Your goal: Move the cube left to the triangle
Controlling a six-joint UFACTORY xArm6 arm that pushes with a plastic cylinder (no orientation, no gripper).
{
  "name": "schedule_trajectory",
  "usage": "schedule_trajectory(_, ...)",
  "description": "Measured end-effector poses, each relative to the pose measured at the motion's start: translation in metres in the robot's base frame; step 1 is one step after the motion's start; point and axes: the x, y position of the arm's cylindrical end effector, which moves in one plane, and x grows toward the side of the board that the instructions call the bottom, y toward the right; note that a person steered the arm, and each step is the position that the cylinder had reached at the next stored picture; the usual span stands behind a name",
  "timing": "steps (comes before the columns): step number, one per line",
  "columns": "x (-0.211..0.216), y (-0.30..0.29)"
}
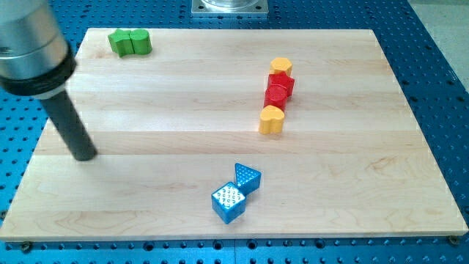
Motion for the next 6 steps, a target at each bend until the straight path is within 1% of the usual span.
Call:
schedule_trajectory(1, 0.029, 0.010)
schedule_trajectory(2, 0.111, 0.050)
schedule_trajectory(3, 0.118, 0.060)
schedule_trajectory(4, 0.119, 0.090)
schedule_trajectory(5, 0.119, 0.139)
schedule_trajectory(6, 0.119, 0.214)
